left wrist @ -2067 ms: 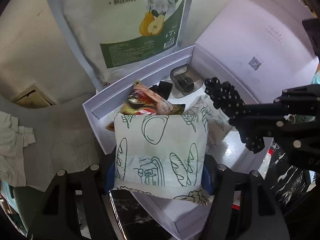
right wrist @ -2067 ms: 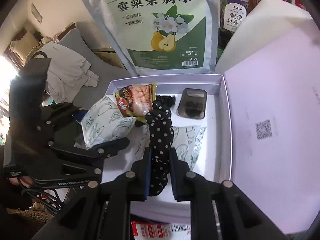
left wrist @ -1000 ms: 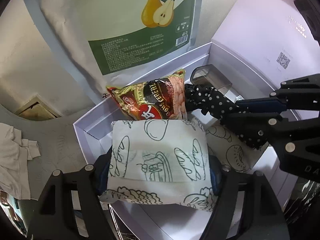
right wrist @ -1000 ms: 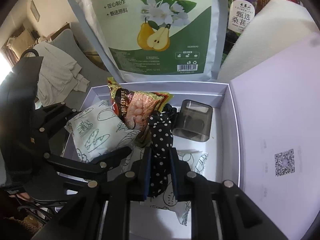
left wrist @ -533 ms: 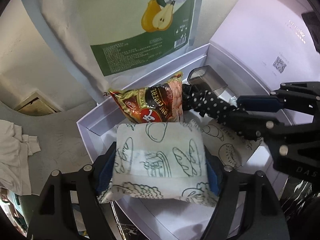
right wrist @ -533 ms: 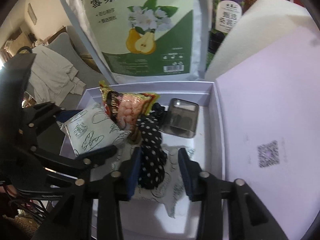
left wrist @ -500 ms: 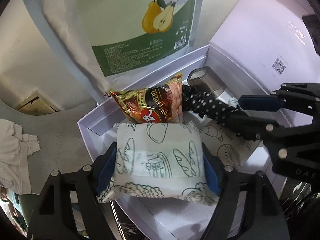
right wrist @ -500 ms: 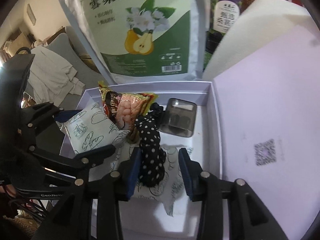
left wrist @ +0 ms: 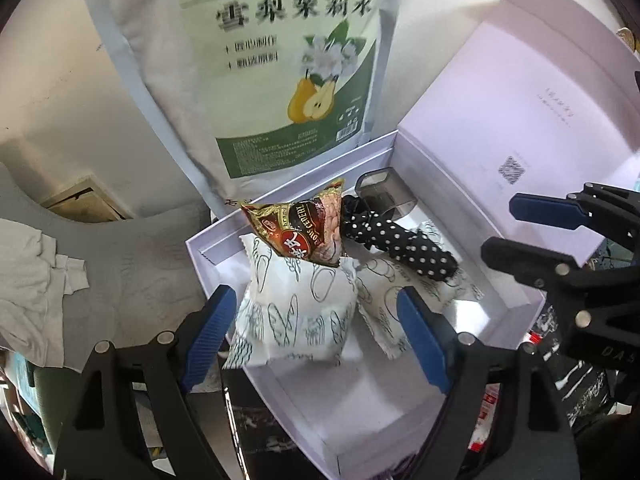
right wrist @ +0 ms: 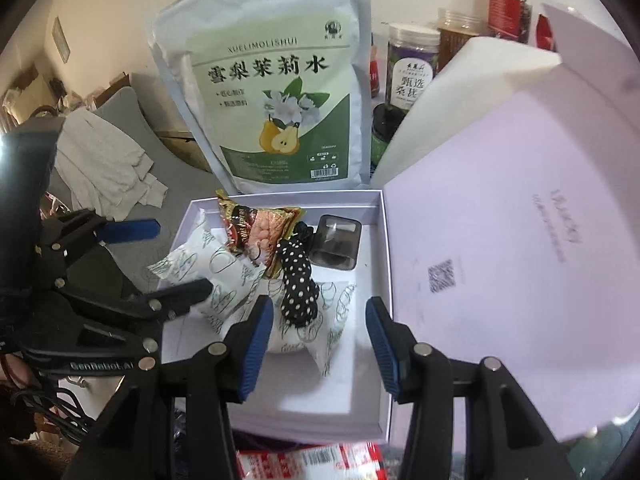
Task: Organize objects
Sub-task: 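Open left tool to drop pillow pack in box while right tool releases scrunchie, then lift both tools out of box and move toward sachet and snack packet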
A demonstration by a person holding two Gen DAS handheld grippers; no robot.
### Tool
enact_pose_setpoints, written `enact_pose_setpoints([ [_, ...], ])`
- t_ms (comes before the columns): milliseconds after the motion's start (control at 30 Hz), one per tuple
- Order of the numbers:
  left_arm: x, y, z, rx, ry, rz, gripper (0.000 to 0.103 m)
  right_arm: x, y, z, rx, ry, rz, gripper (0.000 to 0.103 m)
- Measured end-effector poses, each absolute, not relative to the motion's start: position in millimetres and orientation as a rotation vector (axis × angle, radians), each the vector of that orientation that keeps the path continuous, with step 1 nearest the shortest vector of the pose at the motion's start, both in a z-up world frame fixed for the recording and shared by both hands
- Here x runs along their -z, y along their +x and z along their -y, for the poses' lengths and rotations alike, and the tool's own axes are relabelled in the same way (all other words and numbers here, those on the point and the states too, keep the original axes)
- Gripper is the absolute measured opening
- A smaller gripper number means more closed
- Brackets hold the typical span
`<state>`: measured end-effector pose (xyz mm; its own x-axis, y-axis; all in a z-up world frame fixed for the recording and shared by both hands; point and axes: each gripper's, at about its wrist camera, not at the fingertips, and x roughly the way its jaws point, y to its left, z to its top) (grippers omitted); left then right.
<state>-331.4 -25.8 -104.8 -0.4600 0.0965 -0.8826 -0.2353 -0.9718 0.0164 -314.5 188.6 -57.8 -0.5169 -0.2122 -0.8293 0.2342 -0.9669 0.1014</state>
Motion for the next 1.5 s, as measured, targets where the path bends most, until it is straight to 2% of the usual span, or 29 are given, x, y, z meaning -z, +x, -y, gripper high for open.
enact_pose_setpoints([
  [133, 70, -309, 34, -2.565, -1.462, -0.213, 0.081, 40, -299, -188, 2.547, 1.356, -0.045, 0.049],
  [367, 41, -288, 29, -2.579, -1.417, -0.155, 0.081, 16, -273, -192, 2.551, 1.362, 0.002, 0.049],
  [800, -29, -213, 5, -2.616, -1.354, -0.212, 0.081, -17, -210, -208, 2.583, 1.334, -0.008, 0.049],
  [1133, -44, -158, -16, -2.645, -1.36, -0.223, 0.082, -20, -161, -219, 2.533, 1.342, -0.037, 0.049],
  [1500, -39, -85, -46, -2.722, -1.439, -0.12, 0.082, -18, -110, -231, 2.399, 1.309, -0.117, 0.049],
])
